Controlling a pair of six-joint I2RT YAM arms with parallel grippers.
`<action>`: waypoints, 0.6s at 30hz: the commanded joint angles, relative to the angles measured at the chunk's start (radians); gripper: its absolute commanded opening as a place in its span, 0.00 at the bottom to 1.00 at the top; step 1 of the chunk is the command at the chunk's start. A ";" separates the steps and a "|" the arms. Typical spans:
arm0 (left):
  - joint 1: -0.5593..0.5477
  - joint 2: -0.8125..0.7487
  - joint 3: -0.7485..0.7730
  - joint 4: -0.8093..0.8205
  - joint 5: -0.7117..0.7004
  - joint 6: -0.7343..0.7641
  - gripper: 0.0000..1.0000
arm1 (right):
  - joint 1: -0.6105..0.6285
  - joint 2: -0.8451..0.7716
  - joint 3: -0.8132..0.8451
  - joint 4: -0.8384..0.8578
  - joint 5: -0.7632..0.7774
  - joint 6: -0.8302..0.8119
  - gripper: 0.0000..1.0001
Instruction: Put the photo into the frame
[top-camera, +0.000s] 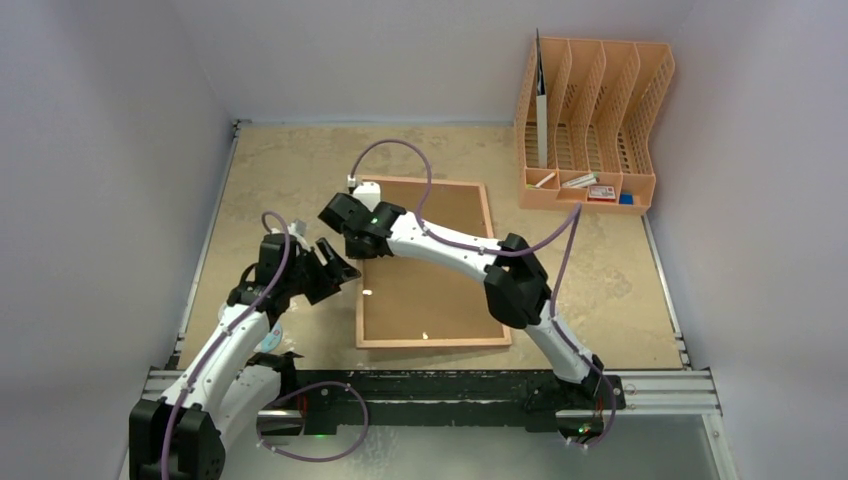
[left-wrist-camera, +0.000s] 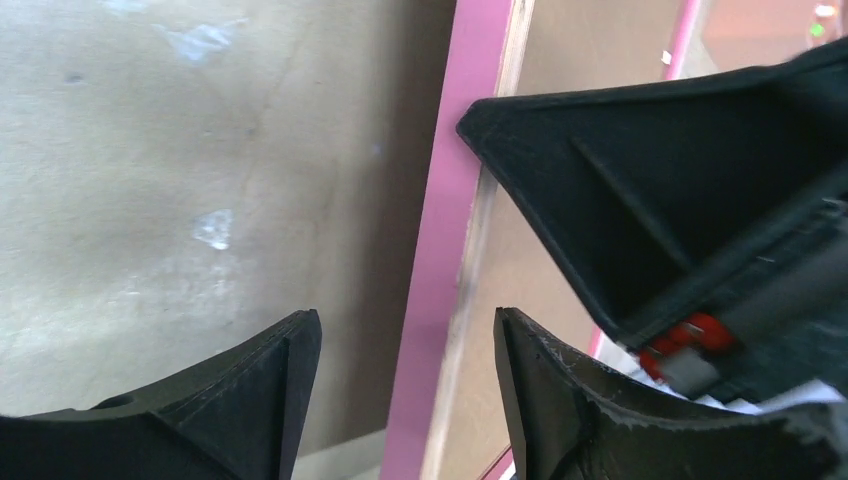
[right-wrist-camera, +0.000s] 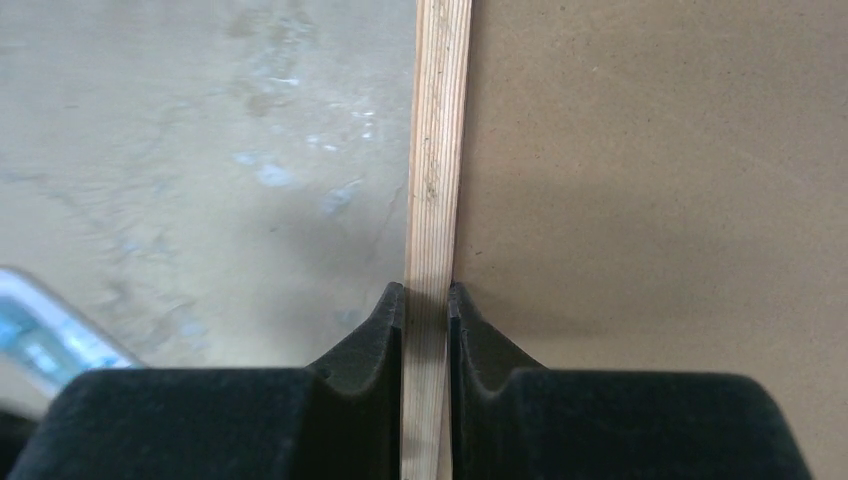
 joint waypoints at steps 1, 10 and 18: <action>0.006 0.005 -0.017 0.114 0.170 0.021 0.66 | -0.007 -0.129 -0.032 0.090 -0.032 0.000 0.00; 0.008 0.002 -0.041 0.260 0.332 -0.062 0.42 | -0.026 -0.184 -0.080 0.139 -0.088 -0.004 0.00; 0.010 0.047 -0.078 0.359 0.391 -0.121 0.15 | -0.037 -0.222 -0.099 0.166 -0.135 -0.021 0.00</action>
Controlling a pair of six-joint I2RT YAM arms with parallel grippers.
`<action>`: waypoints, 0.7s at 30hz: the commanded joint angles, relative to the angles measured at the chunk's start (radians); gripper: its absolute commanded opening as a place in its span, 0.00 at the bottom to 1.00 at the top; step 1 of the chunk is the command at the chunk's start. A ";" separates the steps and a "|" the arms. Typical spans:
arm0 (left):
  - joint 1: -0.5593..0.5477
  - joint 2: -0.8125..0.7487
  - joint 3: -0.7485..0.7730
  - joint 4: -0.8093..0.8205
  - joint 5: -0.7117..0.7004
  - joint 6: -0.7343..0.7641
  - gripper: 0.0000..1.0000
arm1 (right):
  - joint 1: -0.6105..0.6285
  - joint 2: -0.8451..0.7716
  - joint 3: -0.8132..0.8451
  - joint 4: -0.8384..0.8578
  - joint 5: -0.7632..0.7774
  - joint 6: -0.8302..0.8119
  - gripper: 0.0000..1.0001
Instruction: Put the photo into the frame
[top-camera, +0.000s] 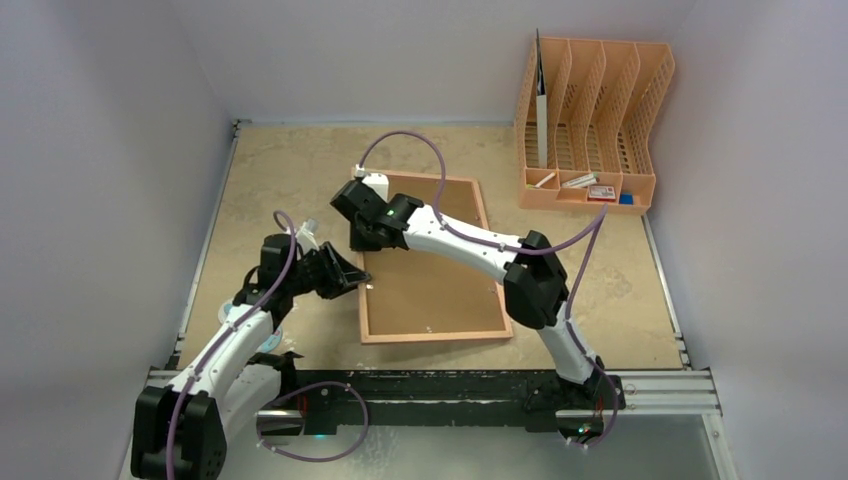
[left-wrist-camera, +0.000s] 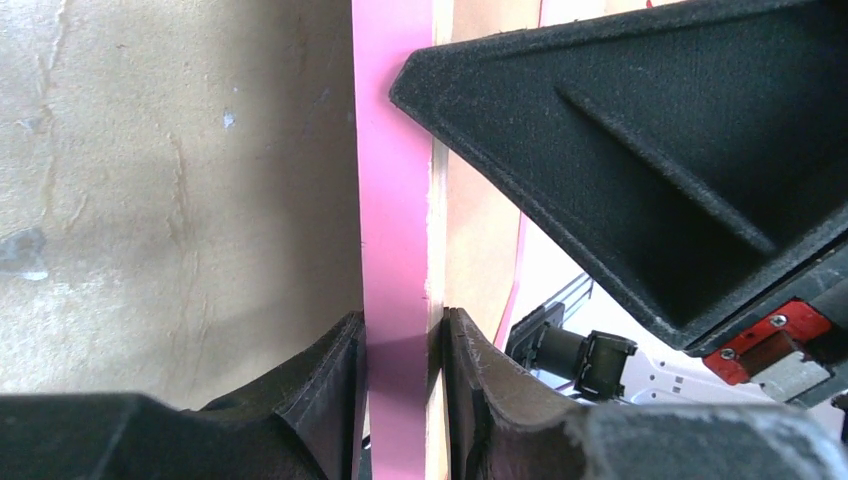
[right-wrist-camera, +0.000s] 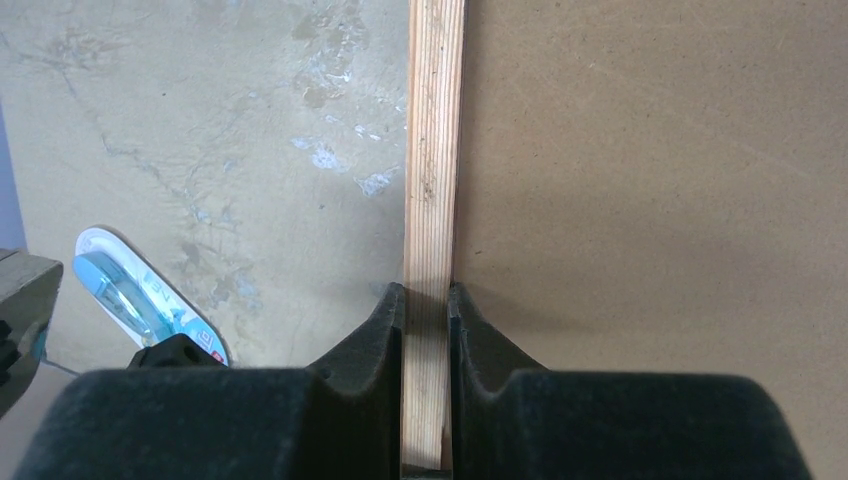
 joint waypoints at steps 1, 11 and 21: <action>0.004 0.009 -0.010 0.144 0.111 -0.065 0.11 | -0.007 -0.097 -0.005 0.087 -0.033 -0.012 0.00; 0.009 -0.004 0.099 0.060 0.116 -0.042 0.00 | -0.033 -0.337 -0.218 0.209 0.096 -0.146 0.64; 0.022 0.018 0.305 -0.054 0.085 0.009 0.00 | -0.050 -0.704 -0.547 0.475 0.059 -0.479 0.76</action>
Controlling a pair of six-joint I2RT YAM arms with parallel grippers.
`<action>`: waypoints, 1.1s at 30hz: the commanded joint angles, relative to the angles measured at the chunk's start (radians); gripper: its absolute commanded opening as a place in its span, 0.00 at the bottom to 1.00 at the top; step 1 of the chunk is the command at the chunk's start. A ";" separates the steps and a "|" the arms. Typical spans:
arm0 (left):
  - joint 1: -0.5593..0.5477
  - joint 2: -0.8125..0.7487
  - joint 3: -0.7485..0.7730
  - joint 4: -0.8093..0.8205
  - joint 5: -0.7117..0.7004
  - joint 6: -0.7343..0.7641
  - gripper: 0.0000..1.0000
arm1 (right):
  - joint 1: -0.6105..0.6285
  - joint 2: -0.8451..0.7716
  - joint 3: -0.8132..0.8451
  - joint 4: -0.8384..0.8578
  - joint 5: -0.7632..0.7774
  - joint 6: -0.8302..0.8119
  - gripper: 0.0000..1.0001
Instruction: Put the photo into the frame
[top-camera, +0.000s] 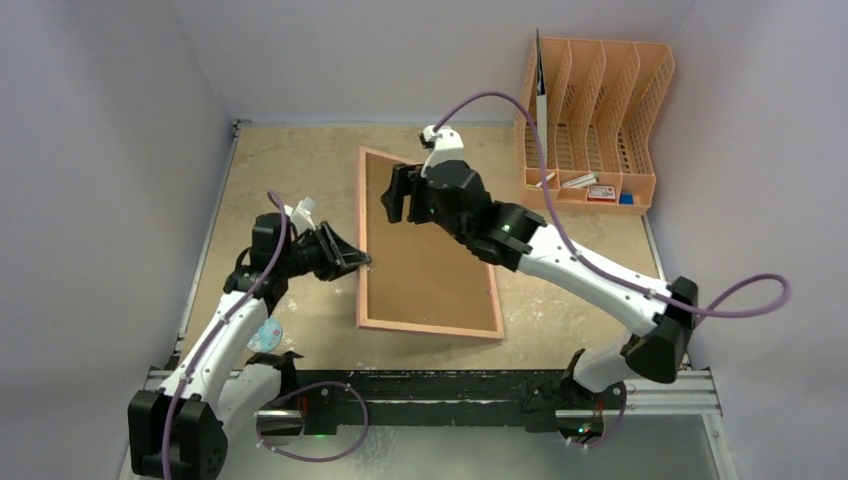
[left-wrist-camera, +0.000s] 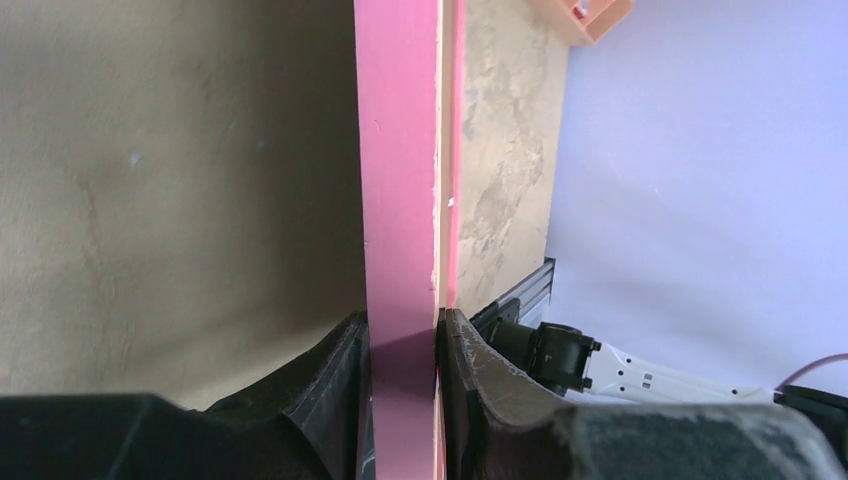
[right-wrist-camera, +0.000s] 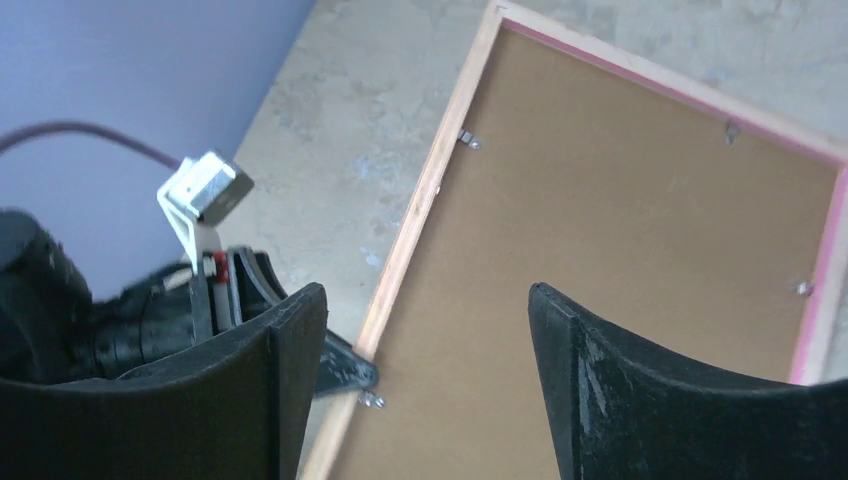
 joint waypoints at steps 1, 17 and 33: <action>0.016 0.012 0.195 -0.013 0.022 0.071 0.00 | 0.006 -0.071 -0.053 0.061 -0.019 -0.143 0.77; 0.005 0.166 0.642 -0.450 -0.152 0.505 0.00 | -0.050 0.214 0.413 -0.279 0.021 0.190 0.84; -0.111 0.276 0.912 -0.449 -0.185 0.642 0.00 | -0.117 0.452 0.727 -0.342 -0.044 0.182 0.86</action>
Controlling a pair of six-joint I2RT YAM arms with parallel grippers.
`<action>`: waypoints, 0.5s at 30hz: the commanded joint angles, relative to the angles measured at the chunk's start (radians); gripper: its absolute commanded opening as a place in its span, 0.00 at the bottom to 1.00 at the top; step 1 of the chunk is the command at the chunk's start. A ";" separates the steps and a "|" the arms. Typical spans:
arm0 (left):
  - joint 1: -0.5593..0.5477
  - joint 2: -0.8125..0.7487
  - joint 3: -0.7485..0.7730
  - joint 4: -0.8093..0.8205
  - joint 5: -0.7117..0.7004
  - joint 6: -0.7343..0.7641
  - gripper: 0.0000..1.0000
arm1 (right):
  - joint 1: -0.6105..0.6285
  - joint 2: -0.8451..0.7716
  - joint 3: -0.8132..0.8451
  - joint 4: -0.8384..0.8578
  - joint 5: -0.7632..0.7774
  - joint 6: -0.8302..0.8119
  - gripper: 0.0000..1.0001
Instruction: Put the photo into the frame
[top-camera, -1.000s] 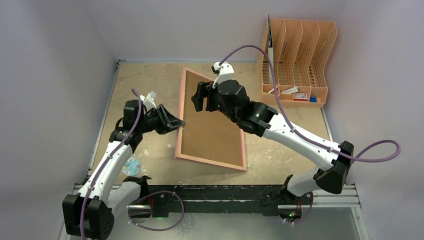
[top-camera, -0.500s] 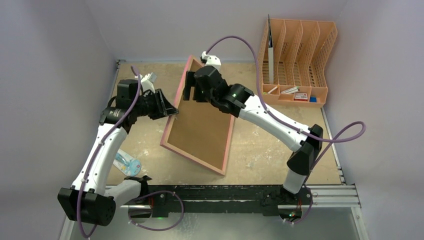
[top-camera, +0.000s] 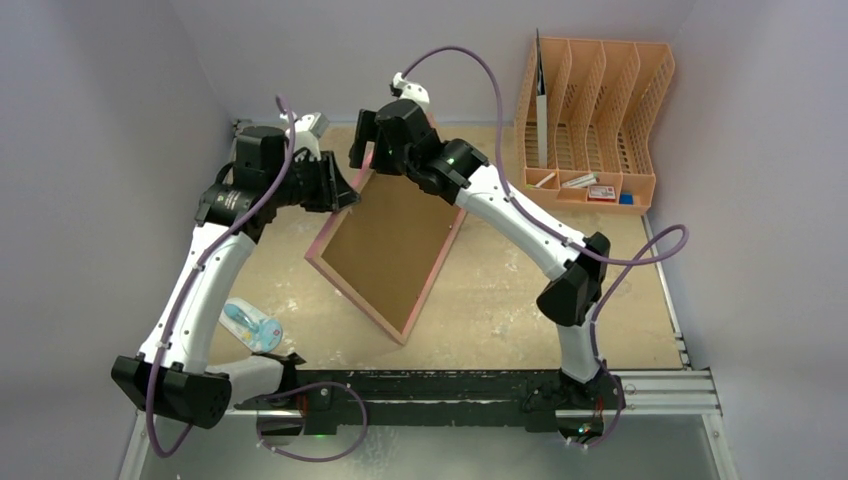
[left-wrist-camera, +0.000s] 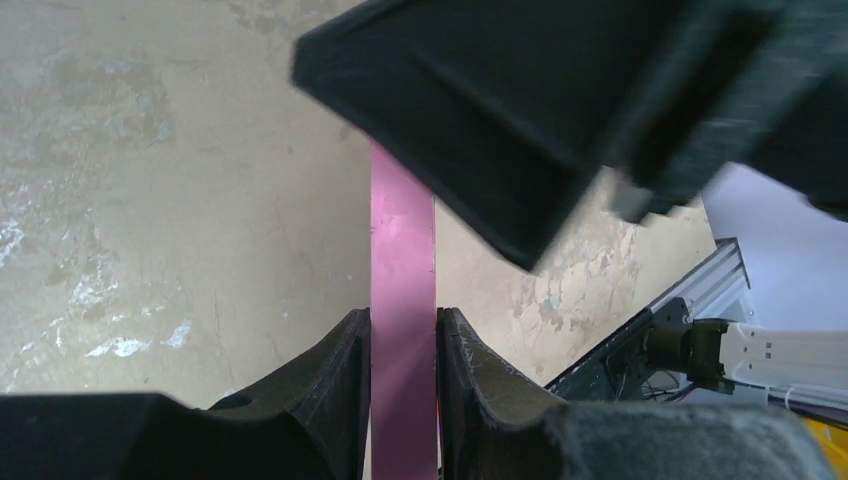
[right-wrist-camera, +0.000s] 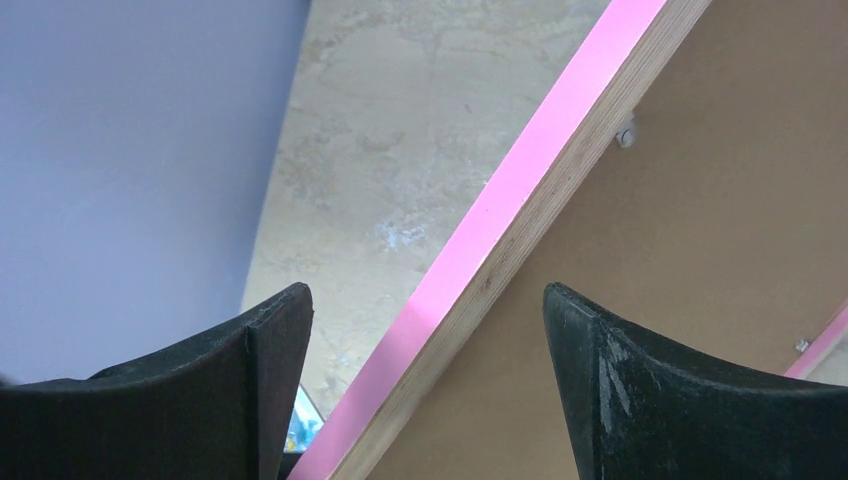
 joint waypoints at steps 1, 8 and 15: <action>-0.059 -0.012 0.082 0.087 0.004 0.076 0.00 | -0.008 -0.014 0.025 -0.053 0.029 0.036 0.85; -0.107 -0.014 0.096 0.060 -0.028 0.137 0.00 | -0.016 -0.097 -0.115 -0.050 0.064 0.081 0.83; -0.115 -0.013 0.104 0.038 -0.052 0.167 0.06 | -0.037 -0.129 -0.163 -0.076 0.033 0.122 0.71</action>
